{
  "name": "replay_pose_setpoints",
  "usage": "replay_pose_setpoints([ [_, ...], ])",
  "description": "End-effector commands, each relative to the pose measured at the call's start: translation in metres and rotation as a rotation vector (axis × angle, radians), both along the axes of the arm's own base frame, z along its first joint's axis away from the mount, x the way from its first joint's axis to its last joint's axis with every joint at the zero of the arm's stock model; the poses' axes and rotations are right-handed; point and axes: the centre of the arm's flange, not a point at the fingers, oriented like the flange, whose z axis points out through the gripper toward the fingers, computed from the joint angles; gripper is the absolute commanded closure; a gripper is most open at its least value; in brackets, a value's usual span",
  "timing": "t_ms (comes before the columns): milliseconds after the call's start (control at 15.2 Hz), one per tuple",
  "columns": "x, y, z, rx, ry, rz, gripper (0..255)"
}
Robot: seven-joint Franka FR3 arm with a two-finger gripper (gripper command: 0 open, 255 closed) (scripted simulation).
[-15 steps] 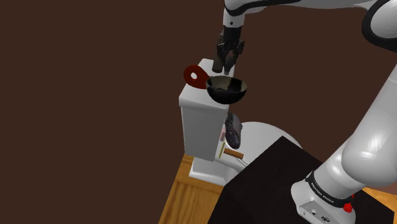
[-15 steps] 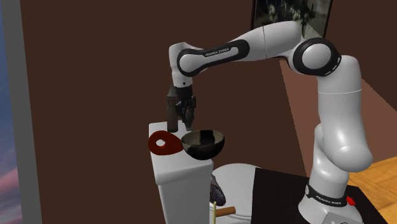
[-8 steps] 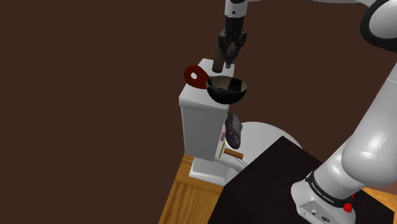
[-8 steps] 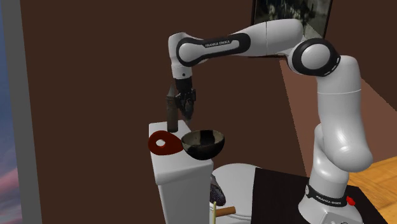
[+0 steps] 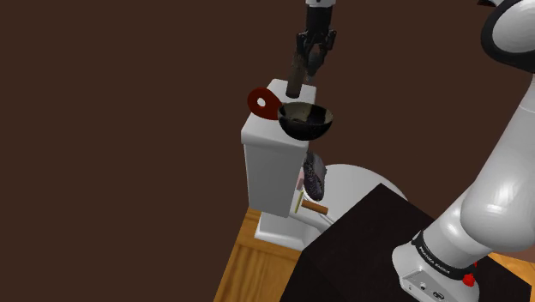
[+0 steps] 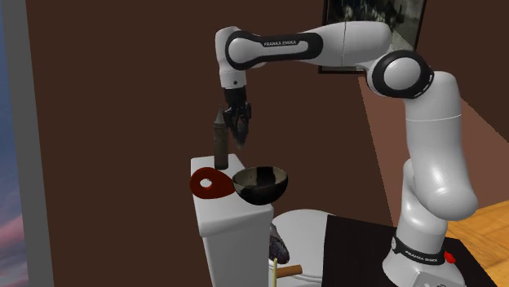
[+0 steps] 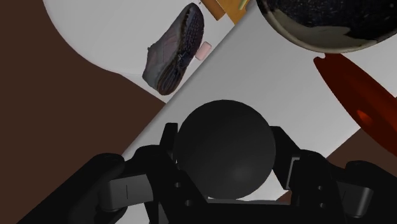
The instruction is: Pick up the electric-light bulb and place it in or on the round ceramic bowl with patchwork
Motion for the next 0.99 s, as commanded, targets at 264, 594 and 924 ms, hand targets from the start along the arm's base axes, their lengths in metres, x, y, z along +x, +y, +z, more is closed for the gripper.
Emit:
replay_pose_setpoints([
  [264,0.000,0.000,0.032,0.000,0.000,0.000,255],
  [594,-0.008,0.009,0.050,0.000,0.000,0.000,255],
  [924,-0.052,0.059,0.058,0.000,0.000,0.000,255],
])
